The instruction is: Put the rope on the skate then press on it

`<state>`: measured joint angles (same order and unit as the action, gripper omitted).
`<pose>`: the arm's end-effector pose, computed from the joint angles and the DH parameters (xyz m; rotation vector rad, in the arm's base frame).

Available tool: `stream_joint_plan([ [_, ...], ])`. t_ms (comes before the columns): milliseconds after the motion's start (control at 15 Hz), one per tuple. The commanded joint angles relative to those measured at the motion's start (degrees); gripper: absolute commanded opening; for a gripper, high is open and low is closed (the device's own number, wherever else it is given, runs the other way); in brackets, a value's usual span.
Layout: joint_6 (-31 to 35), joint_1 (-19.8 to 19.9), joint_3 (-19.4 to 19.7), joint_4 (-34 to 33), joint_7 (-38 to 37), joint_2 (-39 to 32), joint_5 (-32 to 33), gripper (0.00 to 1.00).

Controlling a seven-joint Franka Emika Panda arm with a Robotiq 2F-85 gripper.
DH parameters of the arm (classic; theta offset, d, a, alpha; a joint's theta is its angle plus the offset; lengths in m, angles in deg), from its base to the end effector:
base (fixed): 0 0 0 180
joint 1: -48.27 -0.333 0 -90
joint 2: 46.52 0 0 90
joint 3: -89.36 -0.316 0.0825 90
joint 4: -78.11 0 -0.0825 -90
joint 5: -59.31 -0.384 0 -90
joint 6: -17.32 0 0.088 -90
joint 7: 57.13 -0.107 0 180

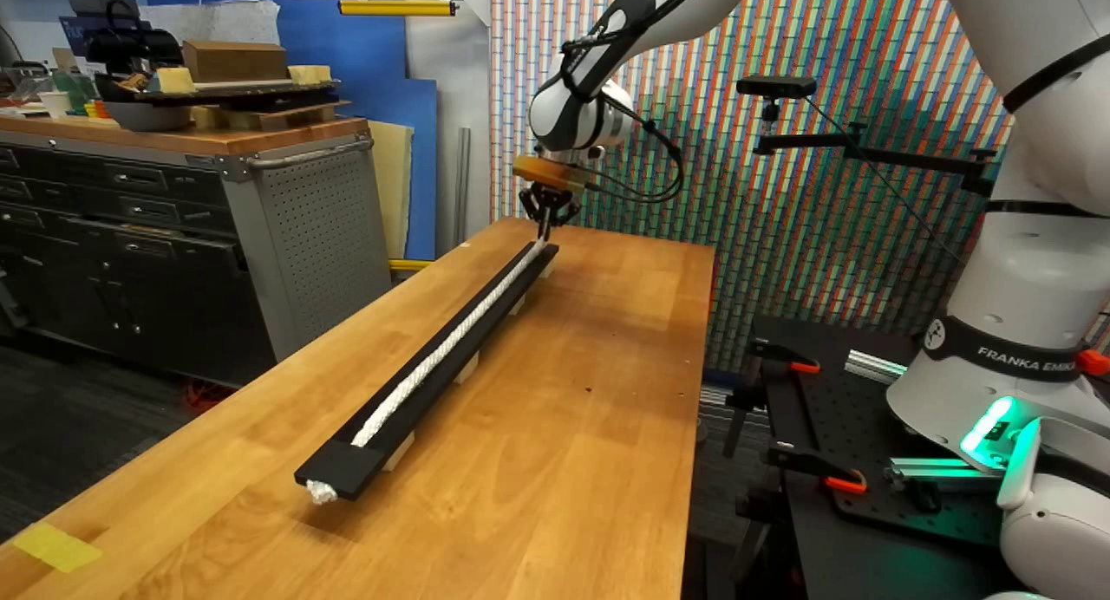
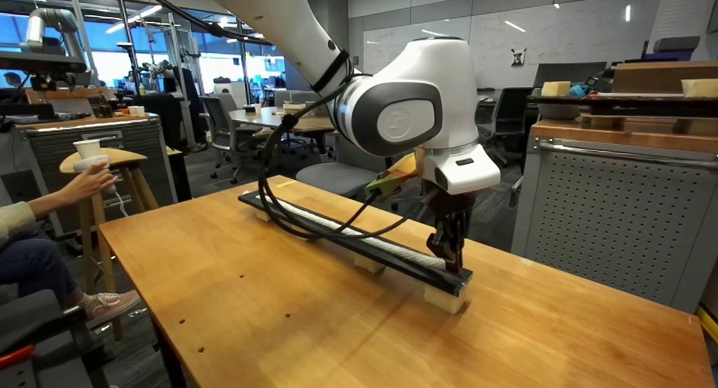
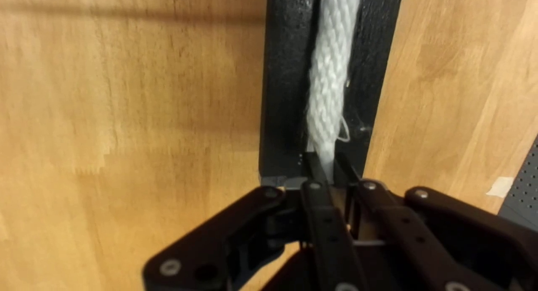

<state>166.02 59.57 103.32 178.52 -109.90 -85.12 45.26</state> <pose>0.6222 -0.2800 0.2137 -2.2602 2.0918 -0.2947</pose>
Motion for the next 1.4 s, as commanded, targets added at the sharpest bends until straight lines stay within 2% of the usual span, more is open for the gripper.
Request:
stream_joint_plan([
  [0, -0.66, -0.61, 1.23, -3.25, -1.05, -2.08, 0.49, 0.03],
  [400, -1.20, -0.55, 1.25, -3.76, -0.96, -2.69, 0.59, 0.03],
  [467, -1.14, -0.48, 1.20, -3.76, -0.88, -2.70, 0.52, 0.26],
  [533, -1.16, -0.43, 1.18, -3.77, -0.86, -2.70, 0.47, 0.37],
  [1067, -0.59, -0.25, 1.00, -2.97, -0.17, -1.59, 0.24, 0.97],
  [1133, -0.44, -0.43, 0.90, -2.23, 0.14, -0.90, 0.34, 1.00],
  [1333, -0.53, -1.29, 1.02, -0.93, 0.64, 0.93, 1.10, 1.00],
])
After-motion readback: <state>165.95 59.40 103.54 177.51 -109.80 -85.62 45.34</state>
